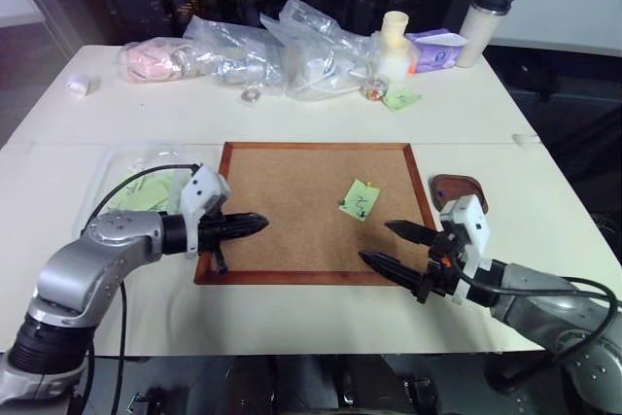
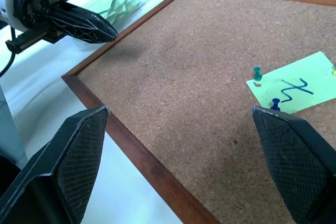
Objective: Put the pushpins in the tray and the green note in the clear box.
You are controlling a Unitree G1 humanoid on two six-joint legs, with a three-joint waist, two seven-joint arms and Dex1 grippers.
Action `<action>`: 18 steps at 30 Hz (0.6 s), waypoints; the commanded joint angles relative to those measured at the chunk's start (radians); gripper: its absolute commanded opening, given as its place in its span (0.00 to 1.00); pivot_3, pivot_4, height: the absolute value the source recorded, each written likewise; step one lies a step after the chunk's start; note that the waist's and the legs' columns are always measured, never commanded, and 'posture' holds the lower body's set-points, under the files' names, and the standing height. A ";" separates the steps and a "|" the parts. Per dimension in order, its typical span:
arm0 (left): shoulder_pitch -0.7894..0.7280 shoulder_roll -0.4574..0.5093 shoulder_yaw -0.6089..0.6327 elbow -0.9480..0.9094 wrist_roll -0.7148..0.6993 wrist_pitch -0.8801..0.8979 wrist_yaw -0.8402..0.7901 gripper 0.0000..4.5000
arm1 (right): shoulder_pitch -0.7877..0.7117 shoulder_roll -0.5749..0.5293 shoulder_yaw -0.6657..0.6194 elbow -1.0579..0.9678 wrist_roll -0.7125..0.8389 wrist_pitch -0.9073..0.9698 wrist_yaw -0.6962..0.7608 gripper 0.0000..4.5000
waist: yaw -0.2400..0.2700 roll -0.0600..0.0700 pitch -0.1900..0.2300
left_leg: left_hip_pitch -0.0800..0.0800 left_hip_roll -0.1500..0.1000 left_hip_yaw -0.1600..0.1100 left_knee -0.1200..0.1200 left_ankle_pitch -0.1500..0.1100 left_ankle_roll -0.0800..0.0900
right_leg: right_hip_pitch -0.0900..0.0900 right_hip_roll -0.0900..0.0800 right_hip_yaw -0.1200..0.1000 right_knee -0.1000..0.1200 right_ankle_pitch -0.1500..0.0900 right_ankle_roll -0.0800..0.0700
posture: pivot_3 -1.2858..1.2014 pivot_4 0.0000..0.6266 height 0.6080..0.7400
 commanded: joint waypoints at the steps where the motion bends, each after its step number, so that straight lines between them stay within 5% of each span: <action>1: -0.021 0.001 0.005 -0.007 0.002 -0.027 -0.011 0.02 | 0.005 0.004 -0.001 -0.024 -0.006 -0.022 0.001 1.00 | 0.000 0.000 0.000 | 0.000 0.000 0.000 0.000 0.000 0.000 | 0.000 0.000 0.000 0.000 0.000 0.000 | 0.52 0.24 0.95; 18: -0.028 -0.011 0.021 -0.015 -0.018 -0.019 -0.009 0.02 | 0.037 0.004 -0.023 -0.001 -0.004 -0.050 0.013 1.00 | 0.000 0.000 0.000 | 0.000 0.000 0.000 0.000 0.000 0.000 | 0.000 0.000 0.000 0.000 0.000 0.000 | 0.52 0.24 0.95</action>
